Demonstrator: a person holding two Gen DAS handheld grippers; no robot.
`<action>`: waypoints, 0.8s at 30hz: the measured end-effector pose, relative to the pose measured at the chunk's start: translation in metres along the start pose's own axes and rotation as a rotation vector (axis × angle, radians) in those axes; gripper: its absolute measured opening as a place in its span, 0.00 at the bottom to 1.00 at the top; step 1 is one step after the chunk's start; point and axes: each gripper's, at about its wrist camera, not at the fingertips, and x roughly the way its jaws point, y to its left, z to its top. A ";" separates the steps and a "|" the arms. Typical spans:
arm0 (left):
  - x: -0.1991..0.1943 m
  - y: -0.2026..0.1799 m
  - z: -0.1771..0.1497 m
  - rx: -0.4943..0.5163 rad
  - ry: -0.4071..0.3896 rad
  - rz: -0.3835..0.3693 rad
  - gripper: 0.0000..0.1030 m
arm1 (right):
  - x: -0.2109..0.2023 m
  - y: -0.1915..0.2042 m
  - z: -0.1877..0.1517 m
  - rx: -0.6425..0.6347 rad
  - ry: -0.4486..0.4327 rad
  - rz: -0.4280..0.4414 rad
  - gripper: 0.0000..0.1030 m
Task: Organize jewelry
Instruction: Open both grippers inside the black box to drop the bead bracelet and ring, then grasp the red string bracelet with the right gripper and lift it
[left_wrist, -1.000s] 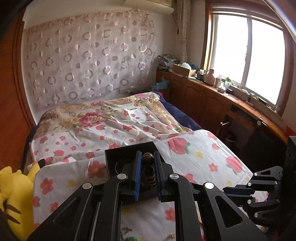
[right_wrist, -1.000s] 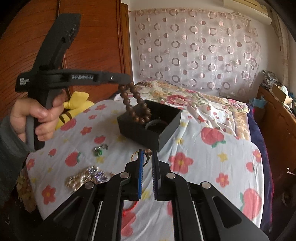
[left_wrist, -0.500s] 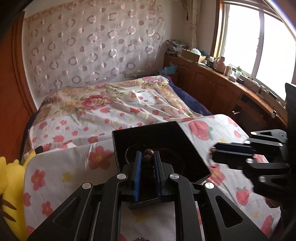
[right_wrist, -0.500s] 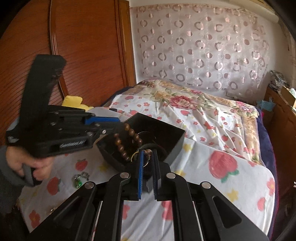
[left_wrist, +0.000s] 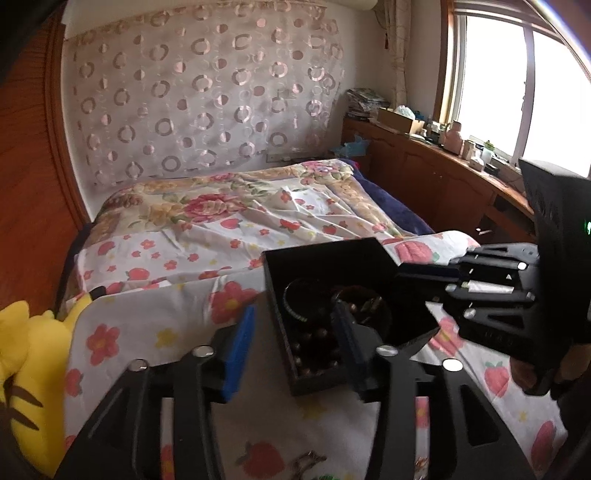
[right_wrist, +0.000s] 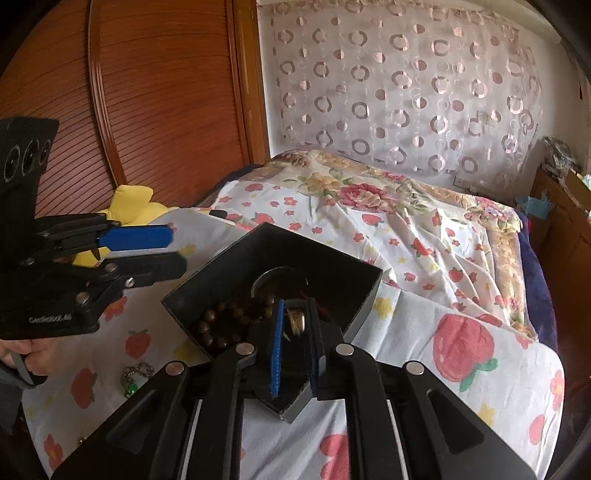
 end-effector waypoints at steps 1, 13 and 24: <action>-0.003 0.001 -0.003 0.002 -0.005 0.004 0.55 | -0.004 0.001 0.001 -0.003 -0.012 -0.002 0.29; -0.049 0.005 -0.060 -0.034 -0.008 0.036 0.77 | -0.064 0.016 -0.051 0.005 0.024 0.000 0.36; -0.073 0.011 -0.113 -0.073 0.035 0.053 0.83 | -0.063 0.047 -0.121 0.004 0.190 0.015 0.27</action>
